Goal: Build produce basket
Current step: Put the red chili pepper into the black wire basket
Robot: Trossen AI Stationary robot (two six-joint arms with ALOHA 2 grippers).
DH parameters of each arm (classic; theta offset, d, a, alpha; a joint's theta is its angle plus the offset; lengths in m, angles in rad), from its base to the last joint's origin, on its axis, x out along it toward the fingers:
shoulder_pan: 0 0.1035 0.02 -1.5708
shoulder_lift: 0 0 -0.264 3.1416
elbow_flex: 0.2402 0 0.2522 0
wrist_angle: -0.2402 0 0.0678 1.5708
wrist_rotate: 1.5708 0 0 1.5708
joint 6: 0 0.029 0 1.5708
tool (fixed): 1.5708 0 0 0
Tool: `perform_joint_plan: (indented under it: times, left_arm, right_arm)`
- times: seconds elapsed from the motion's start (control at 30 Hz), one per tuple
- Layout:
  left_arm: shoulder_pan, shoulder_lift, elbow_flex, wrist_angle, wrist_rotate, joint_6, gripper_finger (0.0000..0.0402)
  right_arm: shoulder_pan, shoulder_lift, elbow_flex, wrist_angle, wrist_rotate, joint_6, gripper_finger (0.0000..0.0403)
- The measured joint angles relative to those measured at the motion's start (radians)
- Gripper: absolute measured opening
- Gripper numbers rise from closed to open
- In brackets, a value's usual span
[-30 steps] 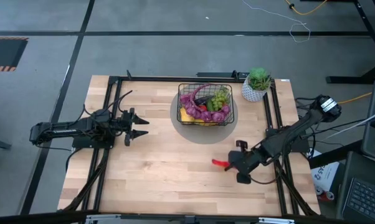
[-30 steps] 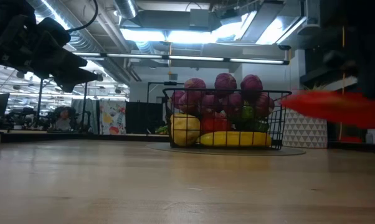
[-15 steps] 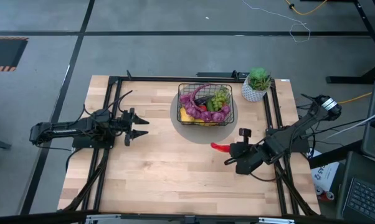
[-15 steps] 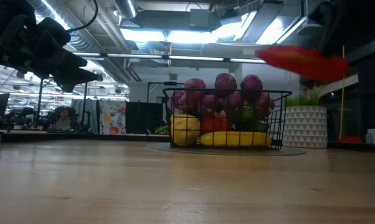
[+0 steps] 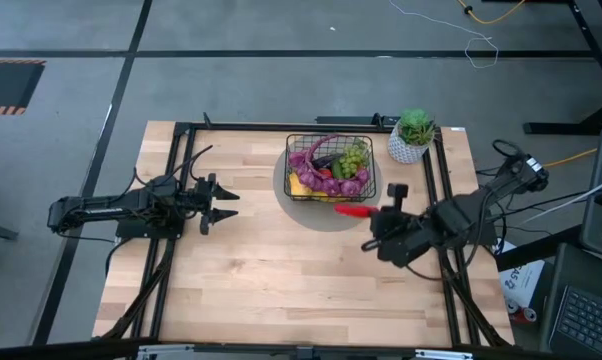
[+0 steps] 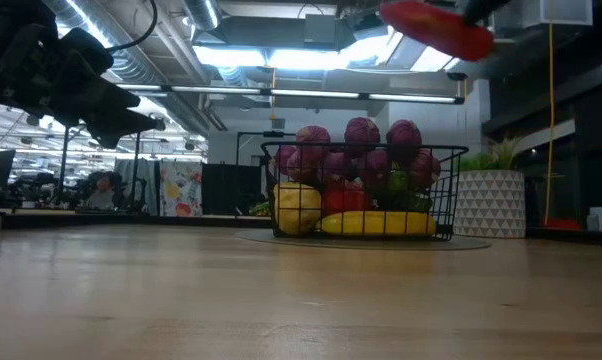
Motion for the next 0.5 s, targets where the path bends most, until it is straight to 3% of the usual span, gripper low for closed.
perform_joint_plan:
  times: [0.5]
  left_arm:
    - [0.000,0.000,0.000,0.000,0.000,0.000,0.0238]
  right_arm:
    - [-0.249,-0.001,0.300,-0.207,-0.011,-0.111,0.0000]
